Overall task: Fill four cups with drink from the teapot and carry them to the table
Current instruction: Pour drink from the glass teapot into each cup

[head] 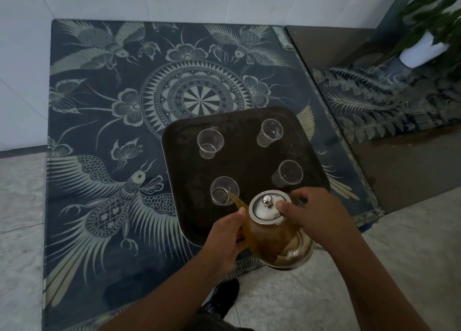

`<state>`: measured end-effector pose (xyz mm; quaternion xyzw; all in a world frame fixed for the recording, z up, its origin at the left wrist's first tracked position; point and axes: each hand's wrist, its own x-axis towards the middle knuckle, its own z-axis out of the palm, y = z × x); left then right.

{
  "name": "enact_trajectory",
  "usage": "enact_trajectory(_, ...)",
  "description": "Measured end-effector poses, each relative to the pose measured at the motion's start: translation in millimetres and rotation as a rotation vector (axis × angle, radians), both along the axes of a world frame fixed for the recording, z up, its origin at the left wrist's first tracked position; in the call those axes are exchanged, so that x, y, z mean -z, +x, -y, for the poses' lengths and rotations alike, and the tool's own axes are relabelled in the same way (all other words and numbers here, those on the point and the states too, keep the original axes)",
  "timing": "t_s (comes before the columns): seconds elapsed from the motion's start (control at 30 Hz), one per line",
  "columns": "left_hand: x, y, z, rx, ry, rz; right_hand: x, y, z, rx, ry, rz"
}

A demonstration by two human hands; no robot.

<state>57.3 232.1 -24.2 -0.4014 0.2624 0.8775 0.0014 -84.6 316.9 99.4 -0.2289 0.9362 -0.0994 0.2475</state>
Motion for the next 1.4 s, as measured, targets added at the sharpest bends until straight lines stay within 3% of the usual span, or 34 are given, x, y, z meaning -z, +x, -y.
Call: enact_trajectory(1.4, -5, -2, -1, -0.032, 0.107, -0.078, -17, -1, 12, -0.107, 0.037, -0.062)
